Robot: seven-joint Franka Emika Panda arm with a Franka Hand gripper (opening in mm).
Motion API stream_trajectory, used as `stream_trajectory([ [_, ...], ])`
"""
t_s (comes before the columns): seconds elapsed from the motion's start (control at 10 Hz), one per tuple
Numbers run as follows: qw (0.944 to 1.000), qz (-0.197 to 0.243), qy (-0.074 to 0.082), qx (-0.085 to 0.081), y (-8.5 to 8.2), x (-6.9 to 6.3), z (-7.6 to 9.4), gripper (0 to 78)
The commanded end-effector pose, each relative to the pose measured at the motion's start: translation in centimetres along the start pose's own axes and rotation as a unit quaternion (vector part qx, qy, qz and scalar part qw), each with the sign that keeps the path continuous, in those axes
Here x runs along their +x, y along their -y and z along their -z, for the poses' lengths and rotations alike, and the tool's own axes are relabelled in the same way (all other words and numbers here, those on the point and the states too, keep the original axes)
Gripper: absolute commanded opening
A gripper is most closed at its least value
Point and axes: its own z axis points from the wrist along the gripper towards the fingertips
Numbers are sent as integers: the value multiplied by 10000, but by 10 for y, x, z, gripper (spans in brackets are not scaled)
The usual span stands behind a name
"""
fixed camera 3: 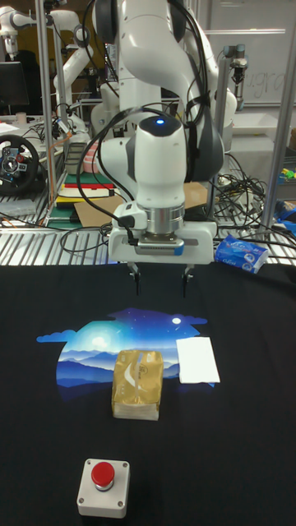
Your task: Pull out a napkin
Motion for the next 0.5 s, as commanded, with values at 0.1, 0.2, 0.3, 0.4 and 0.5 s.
stream_trajectory([
  [0.1, 10000, -5, -17, -31, -1, -1, 1, 775],
  [0.2, 10000, -3, -20, -30, -1, -1, 1, 775],
  [0.3, 10000, -4, -21, -32, -1, -1, 1, 775],
  [0.4, 10000, -1, -18, -40, -1, 0, 1, 775],
  [0.5, 10000, -34, -6, -38, -1, 0, 2, 775],
])
